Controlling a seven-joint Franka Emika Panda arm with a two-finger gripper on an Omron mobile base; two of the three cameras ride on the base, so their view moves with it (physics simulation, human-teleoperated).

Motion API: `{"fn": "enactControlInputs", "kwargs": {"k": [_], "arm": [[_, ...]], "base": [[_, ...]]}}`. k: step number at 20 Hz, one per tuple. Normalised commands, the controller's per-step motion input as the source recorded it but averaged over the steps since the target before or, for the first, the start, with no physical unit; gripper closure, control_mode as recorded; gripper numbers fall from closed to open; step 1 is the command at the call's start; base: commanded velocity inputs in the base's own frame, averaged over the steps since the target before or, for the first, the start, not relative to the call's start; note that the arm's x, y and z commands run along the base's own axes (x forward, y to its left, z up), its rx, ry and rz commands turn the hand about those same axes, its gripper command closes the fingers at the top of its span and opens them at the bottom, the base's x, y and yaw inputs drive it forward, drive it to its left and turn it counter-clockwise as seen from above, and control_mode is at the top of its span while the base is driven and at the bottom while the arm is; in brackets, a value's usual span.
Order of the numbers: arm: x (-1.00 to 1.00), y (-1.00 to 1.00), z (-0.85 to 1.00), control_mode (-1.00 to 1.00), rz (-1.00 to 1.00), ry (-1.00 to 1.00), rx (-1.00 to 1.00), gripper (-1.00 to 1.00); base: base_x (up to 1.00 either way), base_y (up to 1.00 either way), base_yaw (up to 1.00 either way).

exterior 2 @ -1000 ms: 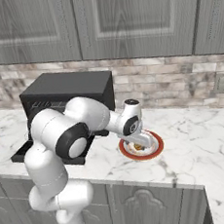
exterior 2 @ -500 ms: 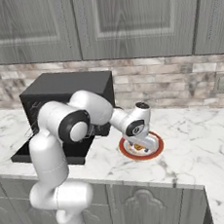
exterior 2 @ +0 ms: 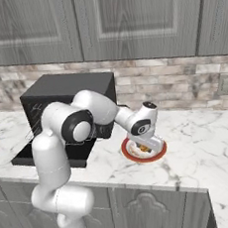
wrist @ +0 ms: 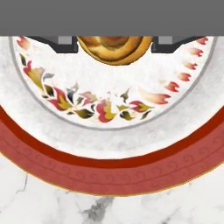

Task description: Open the toaster oven door. Place the bread on the bottom rack in the toaster oven and place the steak on the top rack.

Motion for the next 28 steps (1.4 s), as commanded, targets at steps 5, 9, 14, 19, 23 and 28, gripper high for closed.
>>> {"fn": "enactControlInputs", "kwargs": {"k": [5,9,14,19,23,28], "arm": [[-0.21,0.28,0.41,-1.0,0.06,0.0,0.0,1.0],[-0.7,0.94,0.91,-1.0,0.12,-0.03,-0.08,1.0],[-0.65,1.0,0.86,-1.0,0.13,0.0,-0.08,1.0],[-0.55,1.0,0.44,-1.0,0.16,0.0,0.0,1.0],[-0.26,1.0,0.25,-1.0,0.16,0.0,0.0,1.0],[0.05,1.0,0.16,-1.0,0.09,0.0,-0.01,1.0]], "base": [[0.0,0.0,0.0],[0.0,0.0,0.0],[0.0,0.0,0.0],[0.0,0.0,0.0],[0.0,0.0,0.0],[0.0,0.0,0.0]]}}
